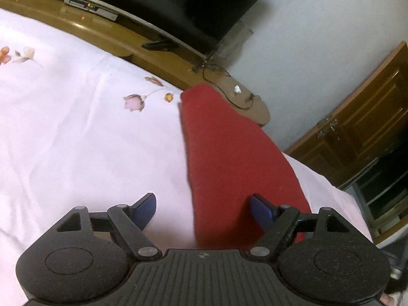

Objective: Fold small clothes

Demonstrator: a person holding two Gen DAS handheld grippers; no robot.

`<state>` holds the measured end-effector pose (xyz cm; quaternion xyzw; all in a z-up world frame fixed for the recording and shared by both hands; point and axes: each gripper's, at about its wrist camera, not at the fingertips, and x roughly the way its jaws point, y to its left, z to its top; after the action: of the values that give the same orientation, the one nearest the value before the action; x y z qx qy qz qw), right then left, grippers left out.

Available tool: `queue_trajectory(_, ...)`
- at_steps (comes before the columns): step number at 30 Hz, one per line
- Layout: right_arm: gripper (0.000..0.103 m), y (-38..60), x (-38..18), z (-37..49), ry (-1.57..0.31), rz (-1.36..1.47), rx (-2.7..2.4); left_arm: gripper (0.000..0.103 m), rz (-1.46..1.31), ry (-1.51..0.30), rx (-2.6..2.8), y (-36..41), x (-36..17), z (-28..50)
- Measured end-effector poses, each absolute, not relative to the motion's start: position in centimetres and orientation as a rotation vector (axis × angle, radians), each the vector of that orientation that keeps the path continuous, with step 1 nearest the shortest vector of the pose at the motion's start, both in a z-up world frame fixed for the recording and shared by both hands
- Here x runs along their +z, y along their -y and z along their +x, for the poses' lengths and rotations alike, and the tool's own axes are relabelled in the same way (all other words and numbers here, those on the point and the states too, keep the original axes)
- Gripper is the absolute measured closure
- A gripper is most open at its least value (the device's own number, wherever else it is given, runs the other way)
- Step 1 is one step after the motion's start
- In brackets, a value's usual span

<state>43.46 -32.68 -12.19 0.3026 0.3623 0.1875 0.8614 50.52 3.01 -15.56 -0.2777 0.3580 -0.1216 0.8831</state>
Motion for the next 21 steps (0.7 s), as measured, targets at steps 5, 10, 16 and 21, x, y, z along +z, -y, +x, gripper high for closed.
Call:
queue_trajectory(5,0.092,34.9,-8.0,38.1,-0.562,0.560,0.399,0.024,-0.520,-0.699,-0.312,0.0,-14.2,50.9)
queue_trajectory(10,0.090,37.1,-11.1,34.6,-0.648,0.513,0.292,0.023,-0.406,-0.803,-0.309,3.4,-15.4,52.4)
queue_trajectory(16,0.057,39.6,-9.7,36.1,-0.501,0.592,0.287,0.023,-0.427,-0.801,-0.312,2.5,-15.4,52.4)
queue_trajectory(21,0.058,39.0,-9.9,43.3,-0.557,0.587,0.350,0.023,-0.410,-0.807,-0.319,2.5,-15.1,52.4)
